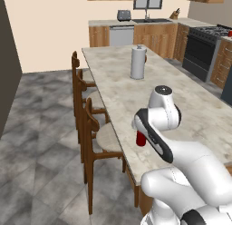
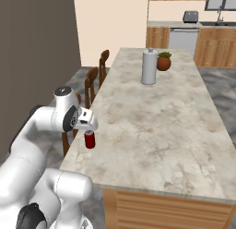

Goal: Four empty soda cans are scattered around the kitchen. Gather all the cans and cluster them next to the stove for recycling.

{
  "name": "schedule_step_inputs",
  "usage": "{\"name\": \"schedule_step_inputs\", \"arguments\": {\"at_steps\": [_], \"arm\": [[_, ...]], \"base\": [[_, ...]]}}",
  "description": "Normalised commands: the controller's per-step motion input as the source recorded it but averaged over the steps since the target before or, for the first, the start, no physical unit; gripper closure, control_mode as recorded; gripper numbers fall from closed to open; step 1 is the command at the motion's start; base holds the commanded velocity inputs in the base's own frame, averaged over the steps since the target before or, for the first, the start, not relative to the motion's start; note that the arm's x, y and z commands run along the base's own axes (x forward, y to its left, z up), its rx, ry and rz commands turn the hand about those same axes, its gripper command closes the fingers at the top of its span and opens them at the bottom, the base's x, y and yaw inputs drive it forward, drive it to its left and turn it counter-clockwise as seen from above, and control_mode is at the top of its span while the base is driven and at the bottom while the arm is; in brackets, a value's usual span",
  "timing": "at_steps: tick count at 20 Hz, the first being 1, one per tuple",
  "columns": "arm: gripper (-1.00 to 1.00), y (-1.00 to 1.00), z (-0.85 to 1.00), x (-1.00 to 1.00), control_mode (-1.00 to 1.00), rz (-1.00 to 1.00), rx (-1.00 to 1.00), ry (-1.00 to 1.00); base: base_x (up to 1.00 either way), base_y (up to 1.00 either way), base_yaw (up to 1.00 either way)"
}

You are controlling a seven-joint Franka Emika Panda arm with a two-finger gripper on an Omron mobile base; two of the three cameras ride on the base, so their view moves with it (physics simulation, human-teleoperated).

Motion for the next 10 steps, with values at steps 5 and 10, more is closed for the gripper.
{"name": "schedule_step_inputs", "arguments": {"at_steps": [5, 10], "arm": [[-1.00, 0.00, -0.22, 0.22, -1.00, 0.00, 0.00, 0.00], [-1.00, 0.00, -0.22, 0.19, -1.00, 0.00, 0.00, 0.00]], "base": [[0.00, 0.00, 0.00], [0.00, 0.00, 0.00]]}}
